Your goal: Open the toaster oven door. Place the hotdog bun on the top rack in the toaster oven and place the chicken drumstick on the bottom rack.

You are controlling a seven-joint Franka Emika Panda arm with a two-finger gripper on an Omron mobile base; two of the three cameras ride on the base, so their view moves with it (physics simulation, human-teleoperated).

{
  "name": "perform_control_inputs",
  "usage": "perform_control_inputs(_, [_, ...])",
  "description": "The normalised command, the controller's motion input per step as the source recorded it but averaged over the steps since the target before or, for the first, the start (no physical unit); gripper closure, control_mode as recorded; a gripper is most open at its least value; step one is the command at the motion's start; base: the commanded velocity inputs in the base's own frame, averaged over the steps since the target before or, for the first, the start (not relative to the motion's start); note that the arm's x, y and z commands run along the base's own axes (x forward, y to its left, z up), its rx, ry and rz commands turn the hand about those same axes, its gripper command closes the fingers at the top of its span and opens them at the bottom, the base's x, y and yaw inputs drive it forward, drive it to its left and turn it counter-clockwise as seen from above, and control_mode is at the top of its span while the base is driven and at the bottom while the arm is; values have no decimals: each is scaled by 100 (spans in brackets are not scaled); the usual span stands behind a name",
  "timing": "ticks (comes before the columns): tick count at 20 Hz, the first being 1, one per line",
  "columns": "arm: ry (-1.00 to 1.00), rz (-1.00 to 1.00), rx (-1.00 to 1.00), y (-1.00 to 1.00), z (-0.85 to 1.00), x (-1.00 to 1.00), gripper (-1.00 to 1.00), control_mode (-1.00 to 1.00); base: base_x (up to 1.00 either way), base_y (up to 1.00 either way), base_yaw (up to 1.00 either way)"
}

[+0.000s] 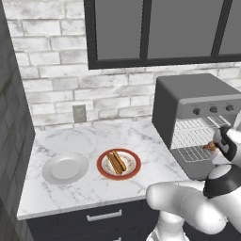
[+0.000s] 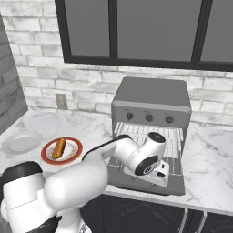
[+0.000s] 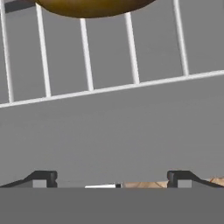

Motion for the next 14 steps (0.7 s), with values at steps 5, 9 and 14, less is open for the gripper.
perform_control_inputs(5, [3, 0, -3, 0, -19, 33, -100, -100, 0, 0, 0])
perform_control_inputs(9, [5, 0, 0, -7, -13, 7, -100, -100, 0, 0, 0])
perform_control_inputs(14, [0, 0, -1, -5, -20, 1, -100, -100, 0, 0, 0])
